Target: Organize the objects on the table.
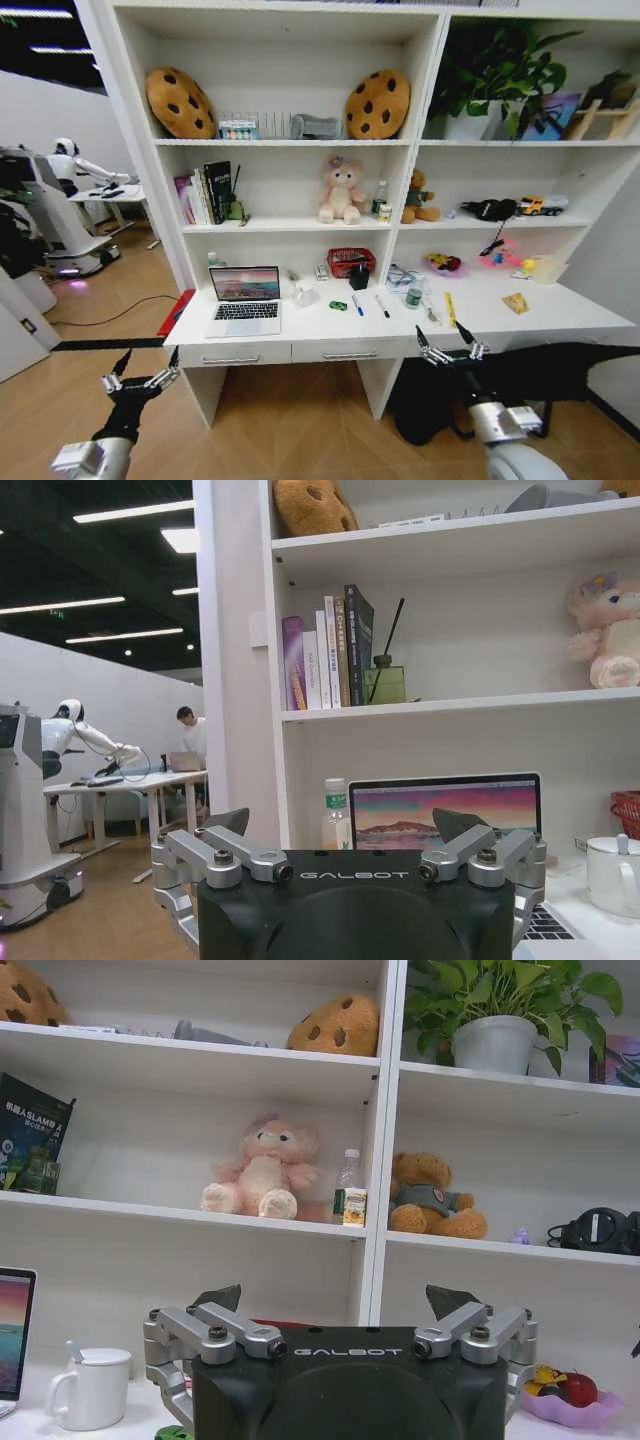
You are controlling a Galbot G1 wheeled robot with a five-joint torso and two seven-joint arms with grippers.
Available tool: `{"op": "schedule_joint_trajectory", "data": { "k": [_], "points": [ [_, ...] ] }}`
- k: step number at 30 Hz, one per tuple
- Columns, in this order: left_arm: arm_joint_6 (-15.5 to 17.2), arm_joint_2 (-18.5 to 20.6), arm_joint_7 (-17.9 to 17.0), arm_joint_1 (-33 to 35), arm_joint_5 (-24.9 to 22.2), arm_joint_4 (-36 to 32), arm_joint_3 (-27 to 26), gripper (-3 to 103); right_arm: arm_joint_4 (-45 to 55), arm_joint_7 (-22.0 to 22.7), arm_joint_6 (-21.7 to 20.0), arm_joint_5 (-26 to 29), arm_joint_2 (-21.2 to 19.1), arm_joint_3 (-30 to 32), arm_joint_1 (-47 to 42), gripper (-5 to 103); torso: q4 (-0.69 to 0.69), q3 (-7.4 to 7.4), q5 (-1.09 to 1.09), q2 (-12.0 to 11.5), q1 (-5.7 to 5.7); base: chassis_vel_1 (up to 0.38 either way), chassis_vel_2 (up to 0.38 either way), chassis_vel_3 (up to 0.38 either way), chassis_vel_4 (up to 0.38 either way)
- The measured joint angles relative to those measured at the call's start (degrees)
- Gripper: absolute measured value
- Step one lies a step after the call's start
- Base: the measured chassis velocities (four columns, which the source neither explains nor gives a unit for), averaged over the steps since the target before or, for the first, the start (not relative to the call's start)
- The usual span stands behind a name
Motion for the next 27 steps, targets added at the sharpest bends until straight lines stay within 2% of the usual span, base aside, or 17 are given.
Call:
{"op": "schedule_joint_trajectory", "data": {
  "k": [27],
  "points": [
    [-0.1,-0.5,0.0,0.0,0.1,0.5,0.1,100,0.2,0.3,-1.0,-1.3,0.0,-0.6,0.5,100,0.00,0.00,0.00,0.0,0.00,0.000,0.000,0.000,0.000]
  ]
}}
